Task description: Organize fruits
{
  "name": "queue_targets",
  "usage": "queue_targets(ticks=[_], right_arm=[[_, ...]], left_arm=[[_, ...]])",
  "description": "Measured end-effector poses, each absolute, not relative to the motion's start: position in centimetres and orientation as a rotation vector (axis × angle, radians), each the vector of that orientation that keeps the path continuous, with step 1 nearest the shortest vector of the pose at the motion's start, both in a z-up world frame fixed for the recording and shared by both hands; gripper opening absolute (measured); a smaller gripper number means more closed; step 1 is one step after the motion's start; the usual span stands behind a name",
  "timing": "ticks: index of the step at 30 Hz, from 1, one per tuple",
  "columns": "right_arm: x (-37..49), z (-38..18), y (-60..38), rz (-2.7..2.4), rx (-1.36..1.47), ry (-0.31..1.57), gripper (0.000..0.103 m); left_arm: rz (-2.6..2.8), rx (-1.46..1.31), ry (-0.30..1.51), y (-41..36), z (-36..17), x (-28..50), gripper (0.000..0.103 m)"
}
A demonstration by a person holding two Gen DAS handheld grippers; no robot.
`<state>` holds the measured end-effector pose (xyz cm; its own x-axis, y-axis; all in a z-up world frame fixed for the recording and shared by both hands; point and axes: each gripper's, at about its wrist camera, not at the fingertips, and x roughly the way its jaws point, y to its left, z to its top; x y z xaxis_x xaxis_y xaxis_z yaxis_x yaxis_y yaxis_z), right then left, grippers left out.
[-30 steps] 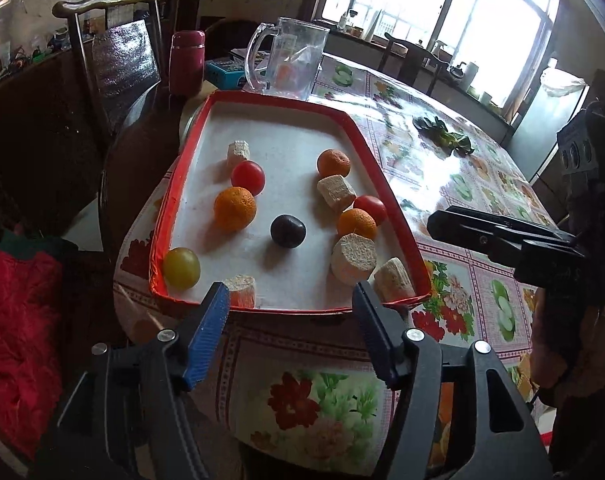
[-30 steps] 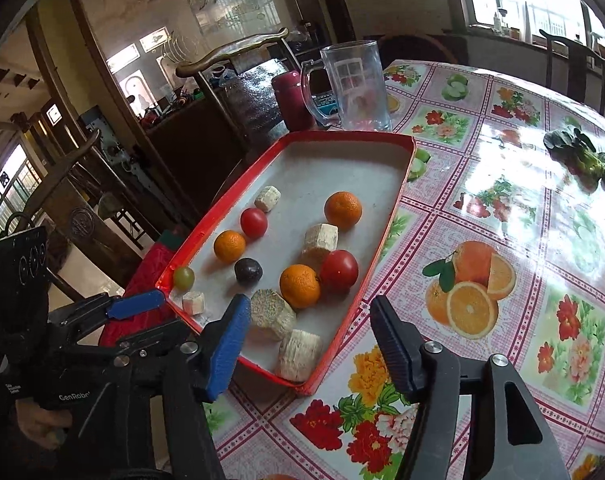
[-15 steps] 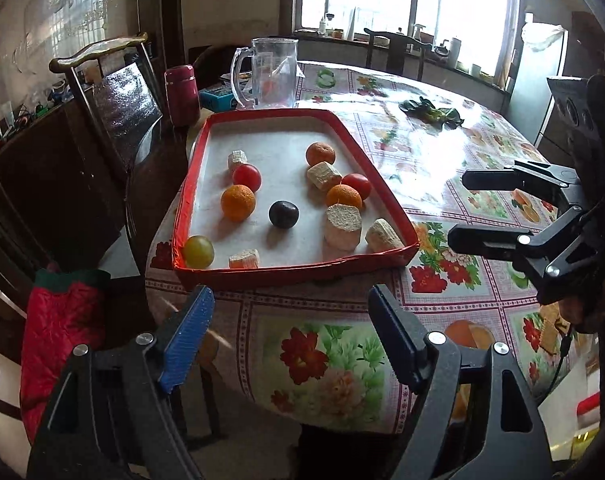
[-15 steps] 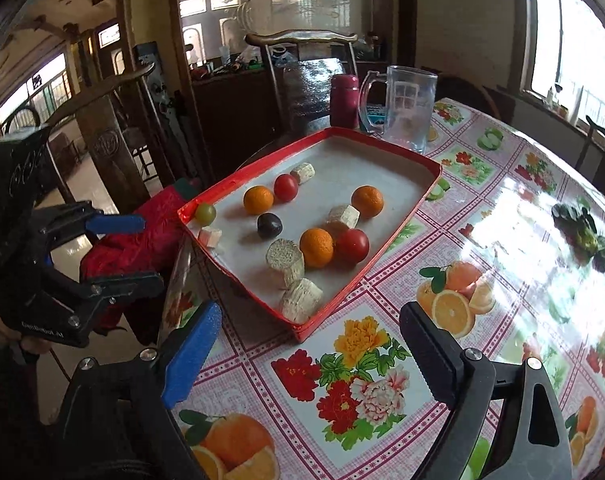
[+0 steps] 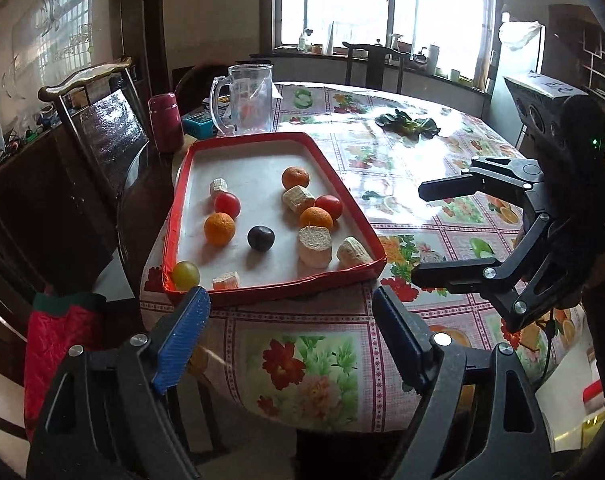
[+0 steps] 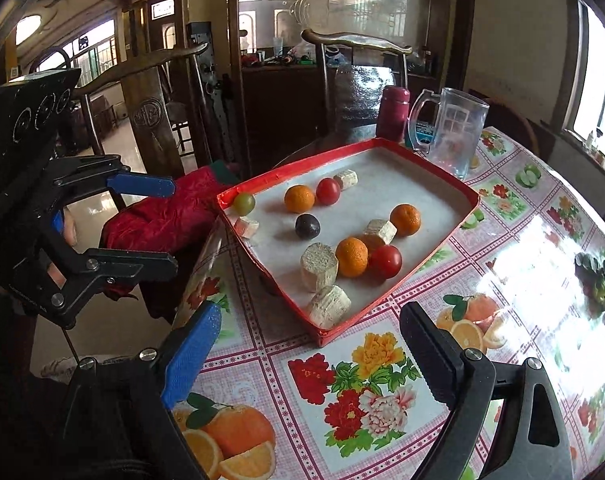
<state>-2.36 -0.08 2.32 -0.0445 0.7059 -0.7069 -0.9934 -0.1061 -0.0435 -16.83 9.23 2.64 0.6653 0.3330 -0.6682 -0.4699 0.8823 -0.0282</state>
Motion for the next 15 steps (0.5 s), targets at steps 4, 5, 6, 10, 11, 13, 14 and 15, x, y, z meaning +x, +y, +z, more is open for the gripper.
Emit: queue_targets(ticks=[4, 5, 6, 10, 11, 13, 14, 15], right_arm=[[-2.3, 2.5, 0.3, 1.58, -0.701, 0.545, 0.092], [-2.3, 2.6, 0.3, 1.584, -0.7, 0.541, 0.092], [-2.3, 2.7, 0.3, 1.589, -0.697, 0.536, 0.092], [-2.0, 2.8, 0.7, 1.604, -0.713, 0.526, 0.092], [-2.0, 2.8, 0.7, 1.61, -0.717, 0.523, 0.092], [-2.0, 2.8, 1.0, 1.622, -0.725, 0.518, 0.092], [-2.1, 2.8, 1.1, 1.624, -0.732, 0.514, 0.092], [-2.2, 2.8, 1.2, 1.621, -0.742, 0.509, 0.092]], left_arm=[[0.427, -0.208, 0.697, 9.3, 3.1, -16.8, 0.084], [0.416, -0.21, 0.691, 9.3, 3.2, -16.9, 0.084], [0.409, -0.21, 0.687, 9.3, 3.3, -16.8, 0.084], [0.42, -0.163, 0.677, 9.1, 3.7, -16.6, 0.084], [0.425, -0.149, 0.679, 9.1, 3.7, -16.5, 0.084], [0.424, -0.135, 0.682, 9.0, 3.8, -16.3, 0.084], [0.423, -0.133, 0.683, 9.0, 3.8, -16.3, 0.084], [0.424, -0.13, 0.679, 8.9, 3.8, -16.3, 0.084]])
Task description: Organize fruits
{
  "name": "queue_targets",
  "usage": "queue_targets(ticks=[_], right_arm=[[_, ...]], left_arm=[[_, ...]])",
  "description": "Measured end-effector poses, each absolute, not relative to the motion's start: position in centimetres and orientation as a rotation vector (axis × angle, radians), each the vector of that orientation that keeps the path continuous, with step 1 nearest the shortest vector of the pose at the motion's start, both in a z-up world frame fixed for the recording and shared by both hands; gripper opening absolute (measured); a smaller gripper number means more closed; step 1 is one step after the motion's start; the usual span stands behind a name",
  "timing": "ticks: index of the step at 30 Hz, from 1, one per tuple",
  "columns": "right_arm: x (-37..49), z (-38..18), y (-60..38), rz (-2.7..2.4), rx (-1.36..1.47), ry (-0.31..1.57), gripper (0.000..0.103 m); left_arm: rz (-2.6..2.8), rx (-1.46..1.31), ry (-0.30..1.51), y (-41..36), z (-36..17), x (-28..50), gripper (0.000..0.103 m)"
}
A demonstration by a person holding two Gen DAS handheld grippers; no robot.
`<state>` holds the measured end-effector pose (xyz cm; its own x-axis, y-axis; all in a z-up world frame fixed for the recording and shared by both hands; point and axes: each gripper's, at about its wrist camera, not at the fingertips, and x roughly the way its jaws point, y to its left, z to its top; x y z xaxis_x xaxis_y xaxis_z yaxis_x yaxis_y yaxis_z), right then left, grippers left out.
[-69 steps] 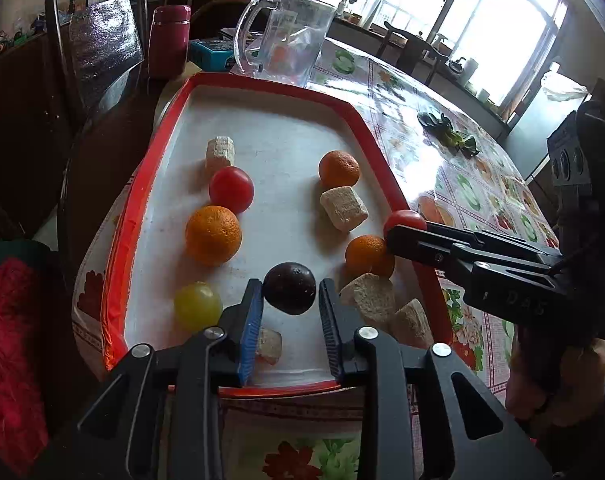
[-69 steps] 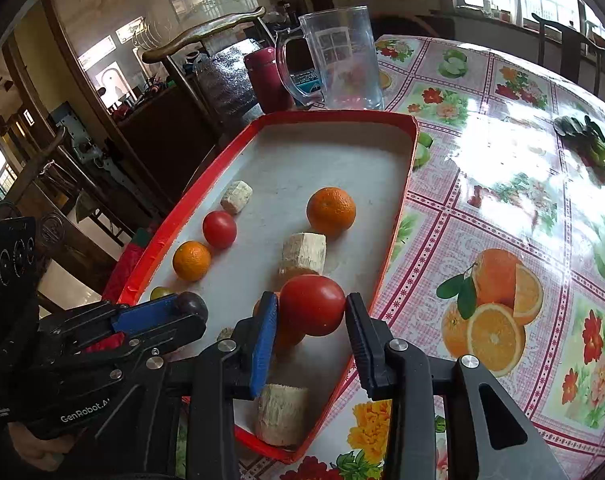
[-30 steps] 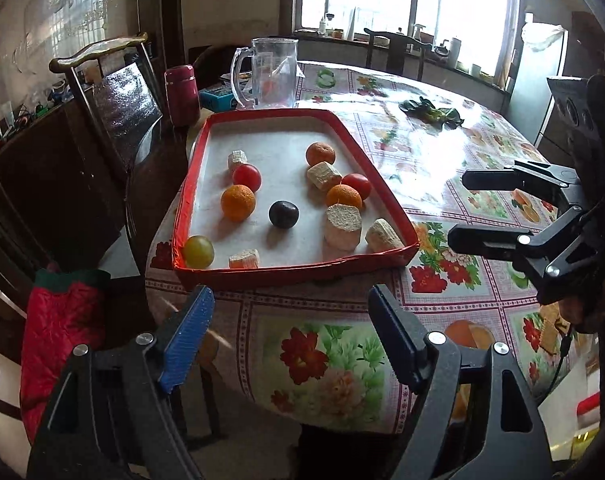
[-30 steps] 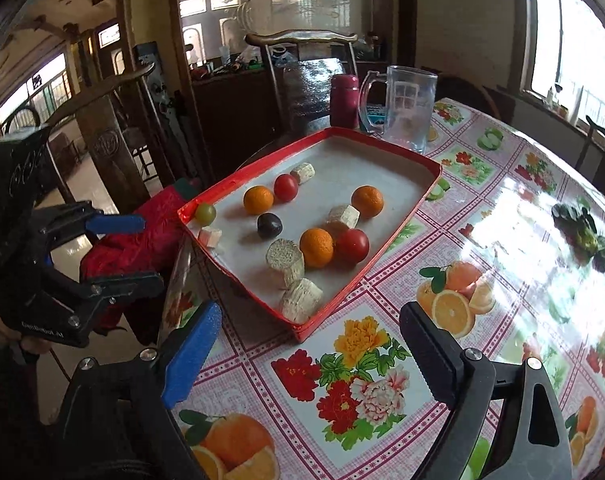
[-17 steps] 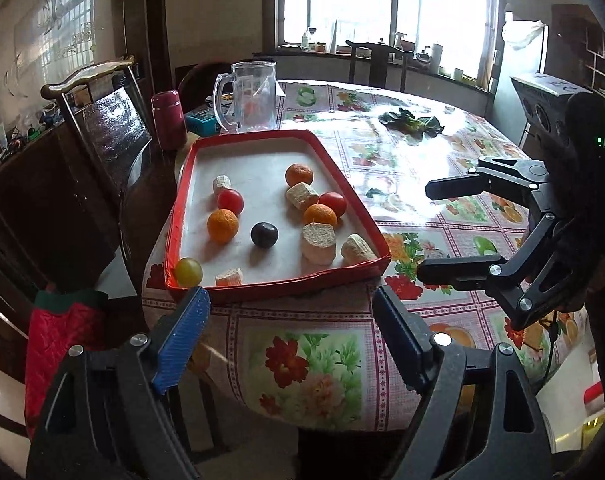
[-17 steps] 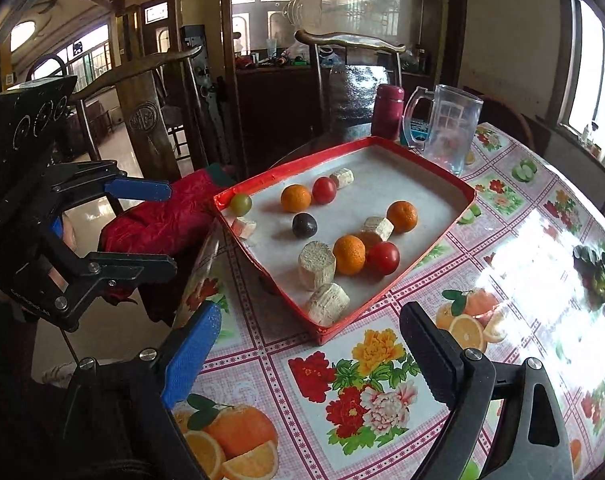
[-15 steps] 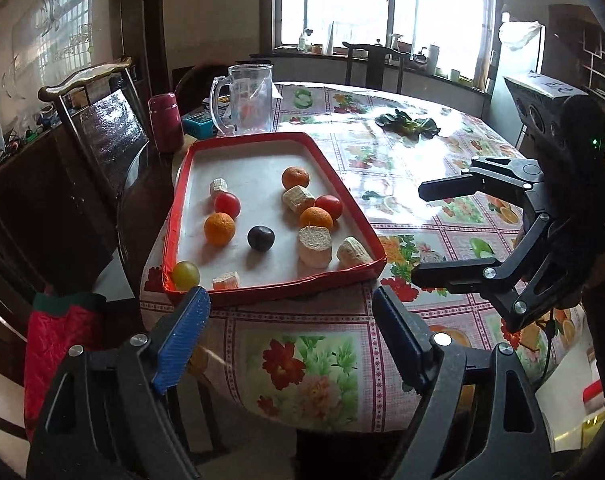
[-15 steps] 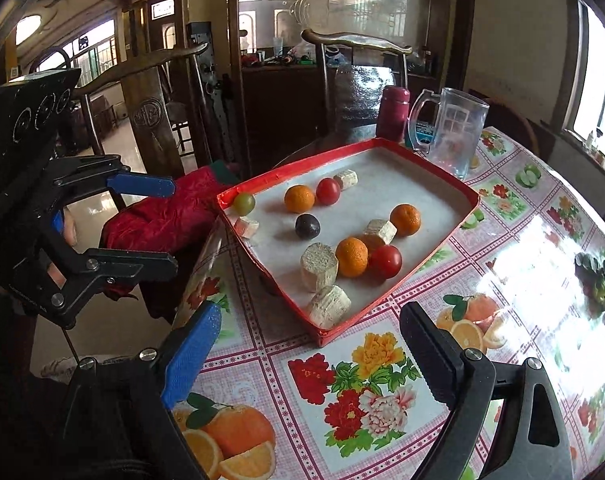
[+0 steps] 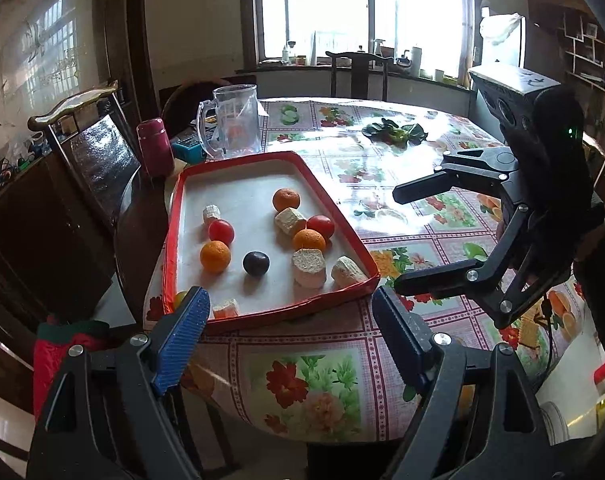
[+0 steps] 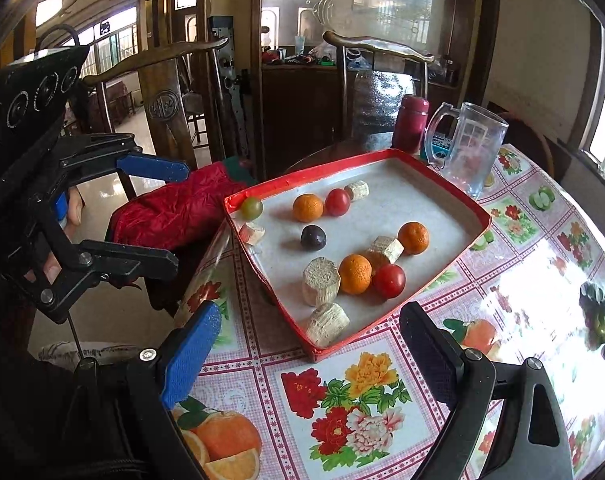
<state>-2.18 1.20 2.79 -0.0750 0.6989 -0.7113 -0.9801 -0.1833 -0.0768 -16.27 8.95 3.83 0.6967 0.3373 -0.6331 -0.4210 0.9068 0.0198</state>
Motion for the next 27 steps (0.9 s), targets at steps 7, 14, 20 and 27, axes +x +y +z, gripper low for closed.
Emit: queue_targets(ticks=[7, 14, 20, 27], right_arm=[[-2.7, 2.2, 2.0, 1.615, -0.791, 0.491, 0.092], [-2.8, 1.8, 2.7, 1.612, -0.806, 0.503, 0.092], [-2.8, 1.8, 3.1, 1.618, -0.801, 0.507, 0.092], [-2.9, 1.8, 3.0, 1.64, -0.791, 0.514, 0.092]], left_arm=[[0.422, -0.148, 0.642, 9.3, 4.5, -16.7, 0.084], [0.444, -0.201, 0.594, 10.5, 4.8, -17.3, 0.084], [0.464, -0.227, 0.597, 11.4, 4.6, -17.5, 0.084], [0.476, -0.233, 0.603, 11.6, 4.4, -17.4, 0.084]])
